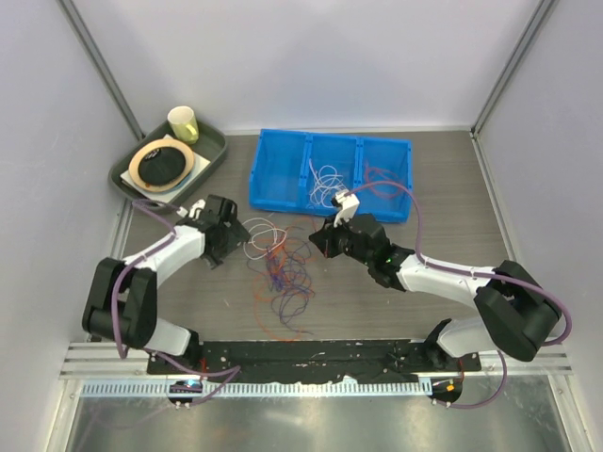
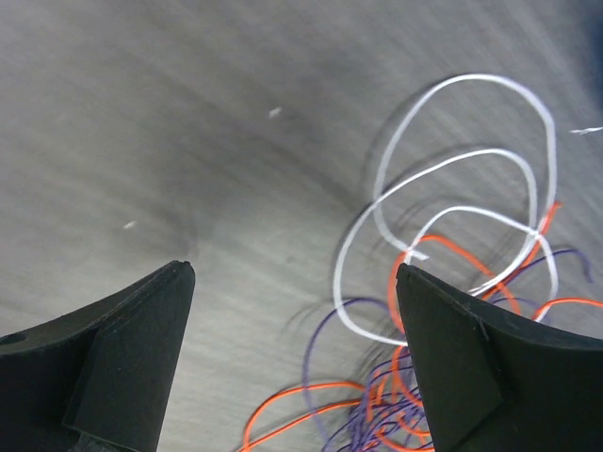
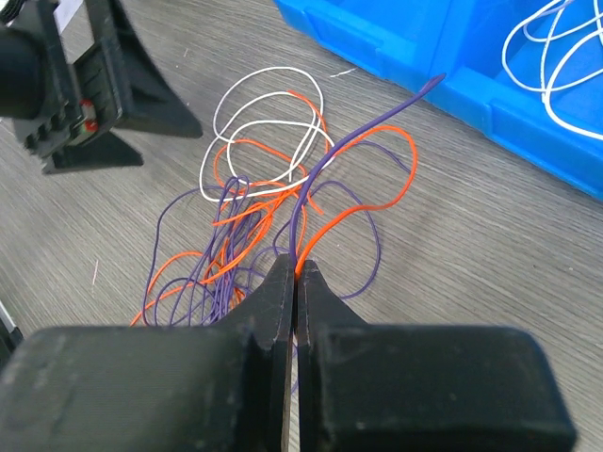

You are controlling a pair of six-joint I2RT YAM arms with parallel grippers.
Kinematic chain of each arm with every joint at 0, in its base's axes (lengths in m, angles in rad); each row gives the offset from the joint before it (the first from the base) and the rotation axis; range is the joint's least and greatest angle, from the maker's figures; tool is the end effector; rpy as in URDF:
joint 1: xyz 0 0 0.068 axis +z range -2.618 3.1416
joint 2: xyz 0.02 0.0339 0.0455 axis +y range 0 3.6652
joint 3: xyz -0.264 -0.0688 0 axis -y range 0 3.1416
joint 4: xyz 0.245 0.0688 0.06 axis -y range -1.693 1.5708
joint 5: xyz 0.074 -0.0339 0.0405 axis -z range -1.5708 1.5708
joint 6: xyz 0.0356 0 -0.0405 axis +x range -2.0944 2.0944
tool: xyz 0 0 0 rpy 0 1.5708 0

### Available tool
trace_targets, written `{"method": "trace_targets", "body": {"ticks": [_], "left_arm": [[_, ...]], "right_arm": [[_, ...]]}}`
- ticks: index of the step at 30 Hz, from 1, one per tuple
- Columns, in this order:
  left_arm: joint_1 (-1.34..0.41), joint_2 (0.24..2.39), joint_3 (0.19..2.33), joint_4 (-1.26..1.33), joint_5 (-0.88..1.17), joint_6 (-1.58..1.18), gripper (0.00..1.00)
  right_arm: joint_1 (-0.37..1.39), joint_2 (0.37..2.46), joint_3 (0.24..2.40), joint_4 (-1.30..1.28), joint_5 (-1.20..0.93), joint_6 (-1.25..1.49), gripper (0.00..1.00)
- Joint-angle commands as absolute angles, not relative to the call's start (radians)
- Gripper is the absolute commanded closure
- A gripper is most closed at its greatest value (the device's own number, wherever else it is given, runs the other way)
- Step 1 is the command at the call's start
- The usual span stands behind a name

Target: Untangle the cables

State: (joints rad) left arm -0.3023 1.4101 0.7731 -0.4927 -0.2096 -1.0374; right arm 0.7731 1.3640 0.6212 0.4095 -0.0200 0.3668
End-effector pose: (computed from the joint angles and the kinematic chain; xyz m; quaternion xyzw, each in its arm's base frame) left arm 0.2474 -0.0694 0.1782 -0.3701 0.8974 -0.0551 0.2339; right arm 0.2074 0.2033 0.2145 -0.1700 0.7966 0.3198 0.4839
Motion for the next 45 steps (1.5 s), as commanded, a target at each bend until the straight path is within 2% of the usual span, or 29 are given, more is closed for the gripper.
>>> {"method": "trace_targets", "body": {"ticks": [1,6,9,10,17,21,27,31,36,41,45], "left_arm": [[-0.296,1.511,0.867,-0.397,-0.164,-0.986,0.09],[-0.295,1.588,0.900,-0.351,-0.169,-0.980,0.15],[-0.295,1.647,0.928,-0.353,-0.156,-0.974,0.27],[-0.295,1.666,0.937,-0.356,-0.156,-0.974,0.37],[-0.296,1.775,0.994,-0.391,-0.135,-0.980,0.65],[-0.296,1.770,0.991,-0.394,-0.143,-0.957,1.00],[-0.296,1.668,1.006,-0.452,-0.219,-0.919,1.00],[-0.296,1.464,1.026,-0.595,-0.383,-0.927,1.00],[-0.296,1.229,1.052,-0.718,-0.598,-0.927,1.00],[-0.291,1.005,1.169,-0.808,-0.764,-0.947,1.00],[-0.290,0.919,1.322,-0.864,-0.843,-0.916,1.00]], "right_arm": [[0.779,1.365,0.627,0.416,-0.017,0.350,0.99],[0.778,1.351,0.621,0.410,-0.005,0.354,0.99],[0.778,1.341,0.620,0.400,-0.005,0.353,0.99],[0.778,1.339,0.618,0.396,-0.005,0.350,0.99],[0.778,1.339,0.609,0.407,0.034,0.364,0.99],[0.778,1.330,0.603,0.410,0.044,0.362,0.99],[0.778,1.301,0.591,0.391,0.074,0.370,0.99],[0.778,1.263,0.571,0.348,0.118,0.385,0.99],[0.772,1.189,0.537,0.215,0.282,0.393,0.99],[0.724,1.088,0.514,0.063,0.416,0.451,0.99],[0.652,1.025,0.489,-0.024,0.452,0.502,0.99]]}}
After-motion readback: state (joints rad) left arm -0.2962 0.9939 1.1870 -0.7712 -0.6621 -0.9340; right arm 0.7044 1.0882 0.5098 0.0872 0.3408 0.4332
